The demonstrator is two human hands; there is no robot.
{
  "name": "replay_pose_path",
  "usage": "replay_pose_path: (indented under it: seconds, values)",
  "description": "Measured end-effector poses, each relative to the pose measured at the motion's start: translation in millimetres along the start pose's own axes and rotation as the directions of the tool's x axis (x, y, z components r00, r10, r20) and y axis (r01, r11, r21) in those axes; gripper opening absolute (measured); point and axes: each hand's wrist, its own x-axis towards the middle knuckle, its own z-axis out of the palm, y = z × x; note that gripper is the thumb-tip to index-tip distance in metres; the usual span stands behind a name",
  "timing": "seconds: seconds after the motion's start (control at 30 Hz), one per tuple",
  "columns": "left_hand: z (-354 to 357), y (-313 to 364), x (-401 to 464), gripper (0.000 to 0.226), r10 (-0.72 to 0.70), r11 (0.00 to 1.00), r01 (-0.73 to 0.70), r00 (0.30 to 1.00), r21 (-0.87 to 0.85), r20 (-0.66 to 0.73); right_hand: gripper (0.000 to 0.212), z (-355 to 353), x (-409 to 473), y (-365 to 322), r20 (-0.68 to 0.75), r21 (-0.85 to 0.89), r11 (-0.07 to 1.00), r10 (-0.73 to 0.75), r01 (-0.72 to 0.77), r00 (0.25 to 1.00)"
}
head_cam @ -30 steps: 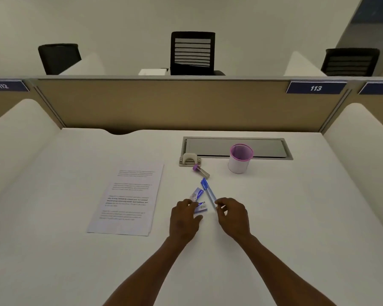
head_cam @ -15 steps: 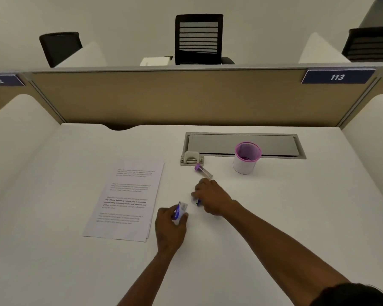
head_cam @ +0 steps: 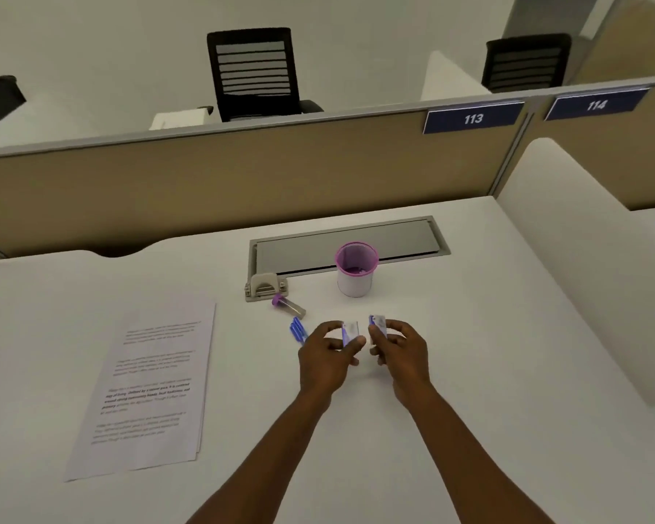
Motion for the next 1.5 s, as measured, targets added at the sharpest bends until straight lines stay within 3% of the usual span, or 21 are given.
replay_pose_path:
  seconds: [0.13, 0.3, 0.43, 0.53, 0.8, 1.03, 1.27, 1.37, 1.43, 1.5]
  values:
    - [58, 20, 21, 0.036, 0.05, 0.999, -0.052, 0.994, 0.012, 0.097, 0.018, -33, 31, -15, -0.133, 0.063, 0.998, 0.027, -0.019, 0.991]
    - [114, 39, 56, 0.032, 0.008, 0.999, -0.009, 0.999, 0.031, 0.045, 0.018, -56, 79, -35, -0.277, -0.009, 1.0, 0.014, -0.017, 0.961]
    - [142, 49, 90, 0.035, -0.035, 0.999, 0.036, 0.999, 0.039, -0.029, 0.027, -62, 117, -46, -0.328, -0.233, 0.972, -0.047, -0.032, 0.943]
    - [152, 54, 109, 0.045, 0.019, 0.993, -0.008, 0.996, 0.115, -0.092, 0.029, -59, 136, -48, -0.325, -0.433, 0.901, -0.132, -0.023, 0.936]
    - [161, 44, 123, 0.038, 0.155, 0.955, -0.138, 0.987, 0.263, -0.045, 0.014, -52, 148, -26, -0.354, -0.605, 0.795, -0.306, 0.033, 0.884]
    - [162, 41, 122, 0.04, 0.198, 0.943, -0.185, 0.98, 0.275, -0.02, 0.012, -52, 152, -25, -0.356, -0.581, 0.813, -0.293, 0.036, 0.887]
    - [161, 39, 122, 0.051, 0.153, 0.951, -0.145, 0.988, 0.272, -0.008, 0.018, -52, 151, -24, -0.377, -0.515, 0.857, -0.254, 0.027, 0.891]
    - [154, 45, 108, 0.056, 0.134, 0.951, -0.123, 0.991, 0.285, -0.017, 0.021, -55, 143, -29, -0.466, -0.444, 0.896, -0.25, 0.021, 0.849]
    - [146, 44, 81, 0.05, 0.181, 0.945, -0.164, 0.983, 0.283, -0.034, 0.013, -54, 128, -31, -0.549, -0.358, 0.933, -0.239, 0.033, 0.801]
    - [131, 32, 41, 0.035, 0.225, 0.947, -0.214, 0.974, 0.24, -0.022, 0.006, -49, 103, -24, -0.545, -0.317, 0.947, -0.226, 0.051, 0.807]
